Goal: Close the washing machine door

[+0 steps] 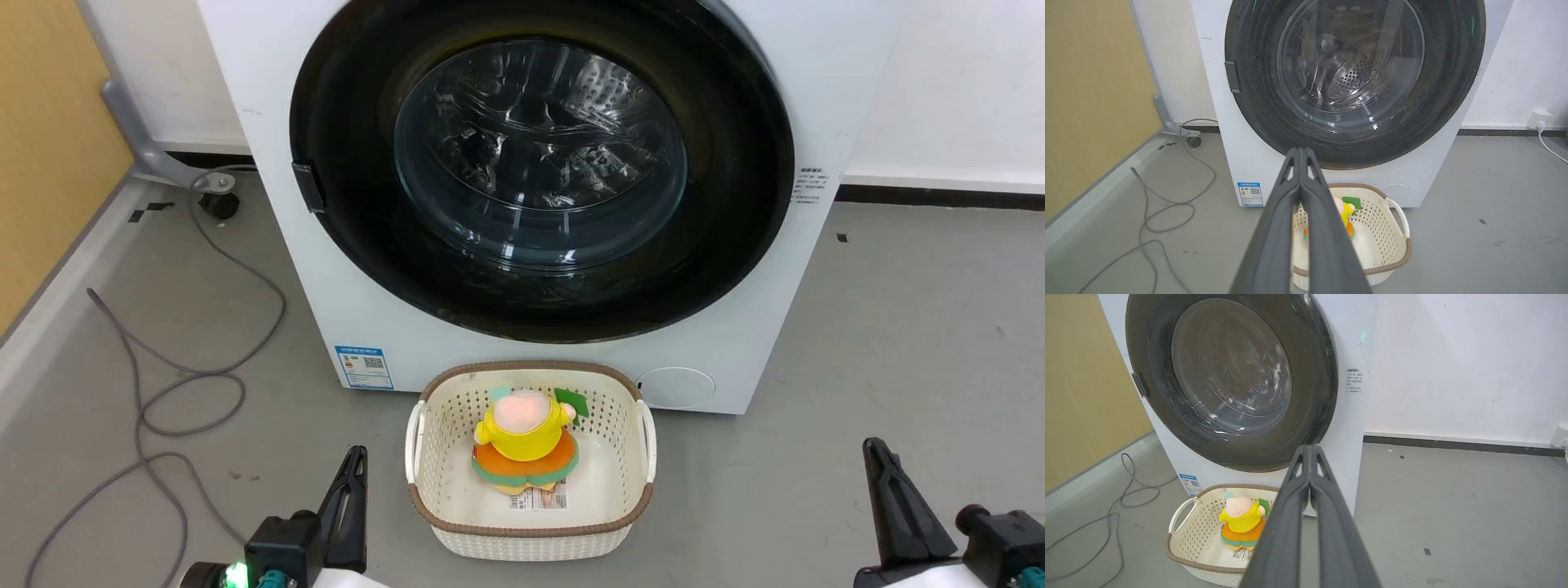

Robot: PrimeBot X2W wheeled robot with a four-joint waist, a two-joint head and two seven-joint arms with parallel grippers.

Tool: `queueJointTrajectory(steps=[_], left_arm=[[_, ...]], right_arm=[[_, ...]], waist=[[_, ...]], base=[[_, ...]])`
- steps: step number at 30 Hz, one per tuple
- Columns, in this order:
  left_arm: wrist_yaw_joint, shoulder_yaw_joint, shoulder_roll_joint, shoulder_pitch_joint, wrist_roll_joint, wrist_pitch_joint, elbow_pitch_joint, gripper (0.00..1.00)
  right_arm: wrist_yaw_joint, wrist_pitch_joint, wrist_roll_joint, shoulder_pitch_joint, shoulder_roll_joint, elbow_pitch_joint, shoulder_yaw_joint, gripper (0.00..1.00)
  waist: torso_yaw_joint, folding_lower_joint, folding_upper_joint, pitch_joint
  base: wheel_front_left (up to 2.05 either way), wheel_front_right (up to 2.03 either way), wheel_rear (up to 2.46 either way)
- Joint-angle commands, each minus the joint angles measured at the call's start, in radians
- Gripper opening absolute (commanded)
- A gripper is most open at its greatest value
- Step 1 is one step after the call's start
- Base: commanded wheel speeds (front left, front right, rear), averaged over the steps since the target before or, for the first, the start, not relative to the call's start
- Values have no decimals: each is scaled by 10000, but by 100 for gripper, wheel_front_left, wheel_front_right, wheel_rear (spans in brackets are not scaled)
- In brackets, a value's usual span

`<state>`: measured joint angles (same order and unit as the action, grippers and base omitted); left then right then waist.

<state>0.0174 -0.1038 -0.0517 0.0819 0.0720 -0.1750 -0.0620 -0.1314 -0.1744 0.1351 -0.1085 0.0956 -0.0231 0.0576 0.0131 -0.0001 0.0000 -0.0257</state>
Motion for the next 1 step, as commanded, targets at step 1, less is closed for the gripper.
queueJointTrajectory(steps=[1], left_arm=[[-18,64,4,-162,-62,58,57,0]], right_arm=[[3,46,-123,165,-69,59,-33,0]], waist=[[-1,1,0,3]], base=[[0,0,0]])
